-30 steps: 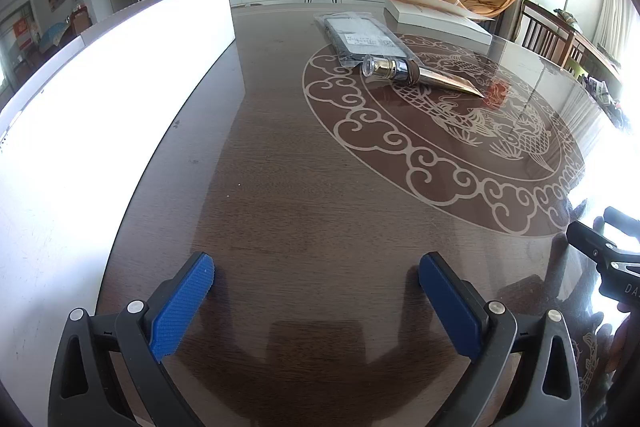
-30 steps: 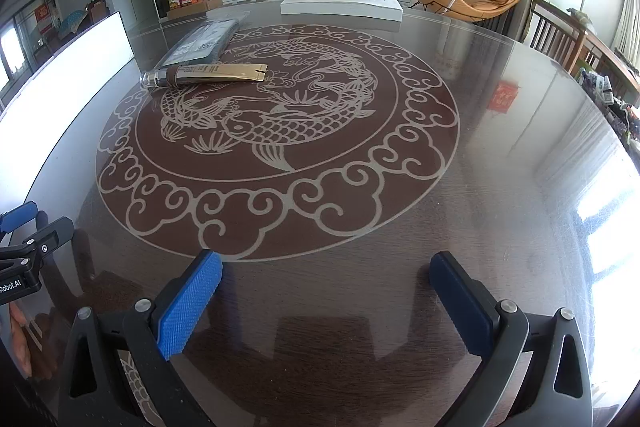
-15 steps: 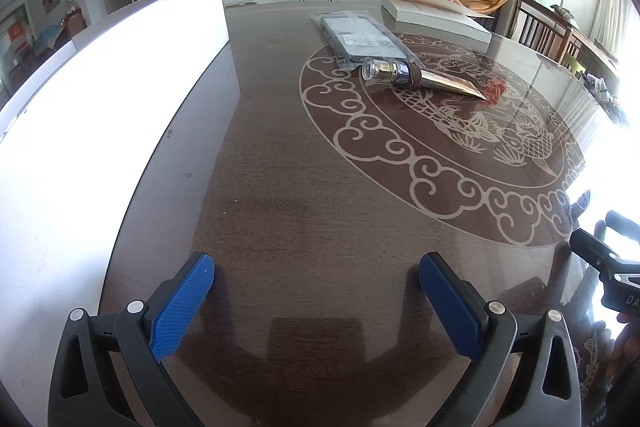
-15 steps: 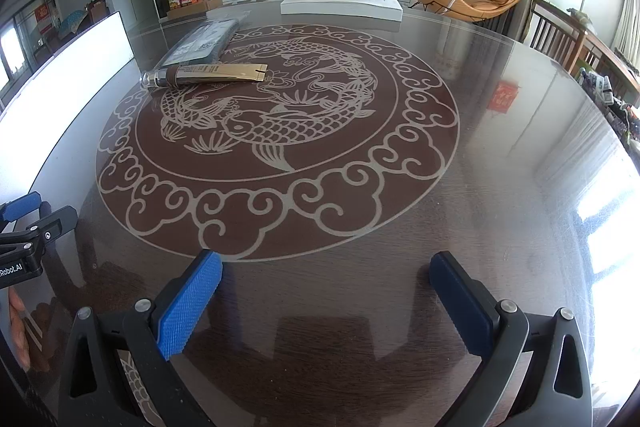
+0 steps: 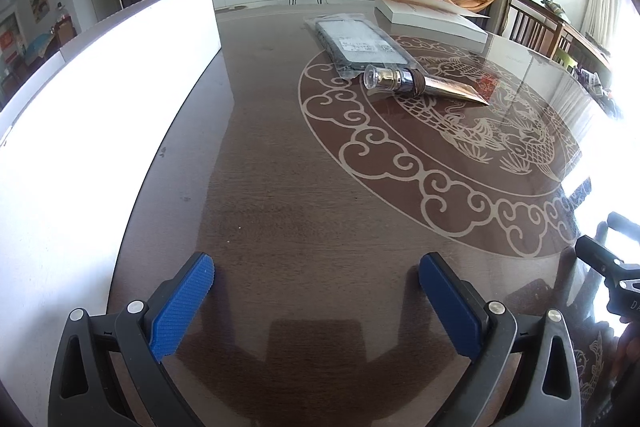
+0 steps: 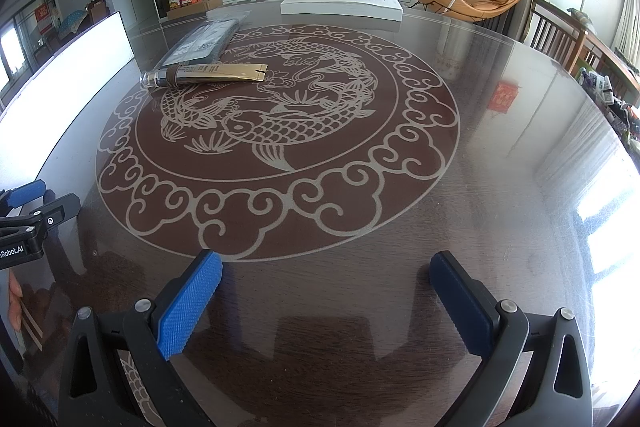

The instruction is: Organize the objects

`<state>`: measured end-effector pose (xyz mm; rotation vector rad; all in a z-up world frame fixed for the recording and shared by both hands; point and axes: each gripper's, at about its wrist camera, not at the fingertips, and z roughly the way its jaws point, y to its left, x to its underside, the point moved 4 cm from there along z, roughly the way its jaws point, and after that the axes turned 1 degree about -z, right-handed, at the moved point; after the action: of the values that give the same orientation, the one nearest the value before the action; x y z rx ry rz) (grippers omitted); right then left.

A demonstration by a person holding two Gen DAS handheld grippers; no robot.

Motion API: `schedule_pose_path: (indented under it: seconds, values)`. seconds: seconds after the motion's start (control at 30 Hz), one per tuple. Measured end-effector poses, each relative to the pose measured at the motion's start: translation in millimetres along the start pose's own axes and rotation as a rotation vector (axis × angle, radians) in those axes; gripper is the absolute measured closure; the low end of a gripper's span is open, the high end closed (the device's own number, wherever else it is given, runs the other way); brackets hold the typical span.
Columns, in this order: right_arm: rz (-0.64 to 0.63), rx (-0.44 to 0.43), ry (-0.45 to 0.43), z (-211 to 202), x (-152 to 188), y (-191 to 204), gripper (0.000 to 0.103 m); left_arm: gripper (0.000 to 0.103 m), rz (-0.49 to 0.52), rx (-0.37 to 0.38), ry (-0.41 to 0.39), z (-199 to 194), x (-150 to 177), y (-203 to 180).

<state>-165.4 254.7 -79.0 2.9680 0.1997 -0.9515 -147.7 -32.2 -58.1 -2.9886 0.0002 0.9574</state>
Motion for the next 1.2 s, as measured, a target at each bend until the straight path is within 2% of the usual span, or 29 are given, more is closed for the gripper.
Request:
schedule_pose_path:
  seconds: [0.13, 0.17, 0.37, 0.43, 0.53, 0.57, 0.63, 0.7, 0.73, 0.8, 0.97, 1.07, 1.2]
  values:
    - [-0.197, -0.124, 0.037, 16.1, -22.0, 22.5, 0.0, 0.0, 0.001, 0.01, 0.002, 3.1, -2.8, 1.2]
    - [-0.246, -0.13, 0.041, 21.7, -33.0, 29.0, 0.0, 0.0, 0.001, 0.01, 0.002, 3.3, -2.7, 1.0]
    - [-0.542, -0.219, -0.046, 51.0, -117.6, 91.9, 0.001, 0.0, 0.0, 0.011, 0.001, 3.9, -3.1, 0.7]
    - [-0.619, -0.253, -0.032, 64.0, -136.9, 112.3, 0.001, 0.0, 0.001, 0.011, 0.001, 3.9, -3.0, 0.7]
    - [-0.674, -0.262, 0.025, 87.0, -152.4, 128.8, 0.002, 0.0, -0.001, 0.013, 0.001, 4.2, -3.5, 0.9]
    - [-0.678, -0.26, 0.046, 94.2, -154.8, 130.3, 0.005, 0.0, -0.001, 0.013, 0.001, 4.3, -3.5, 1.5]
    - [-0.65, -0.318, 0.111, 104.7, -156.1, 129.8, 0.011, 0.0, -0.001, 0.013, 0.001, 4.2, -3.5, 1.4]
    - [-0.611, -0.385, 0.142, 104.9, -152.1, 125.3, 0.028, 0.0, -0.001, 0.013, 0.001, 4.2, -3.4, 1.3]
    - [-0.607, -0.393, 0.132, 101.0, -150.5, 123.7, 0.031, 0.0, -0.001, 0.013, 0.001, 4.3, -3.7, 1.7]
    - [-0.599, -0.382, 0.12, 93.7, -145.7, 119.3, 0.061, 0.0, -0.001, 0.013, 0.001, 4.2, -3.2, 1.3]
    - [-0.566, -0.358, 0.099, 68.1, -112.1, 103.8, 0.074, 0.0, -0.001, 0.012, 0.001, 4.0, -3.4, 1.6]
    - [-0.449, -0.296, 0.089, 51.3, -88.6, 73.4, 0.074, 0.0, -0.001, 0.012, 0.001, 4.0, -3.5, 1.7]
    - [-0.235, -0.149, 0.059, 27.2, -53.9, 11.0, 0.074, 0.0, -0.001, 0.012, 0.001, 4.0, -3.4, 1.6]
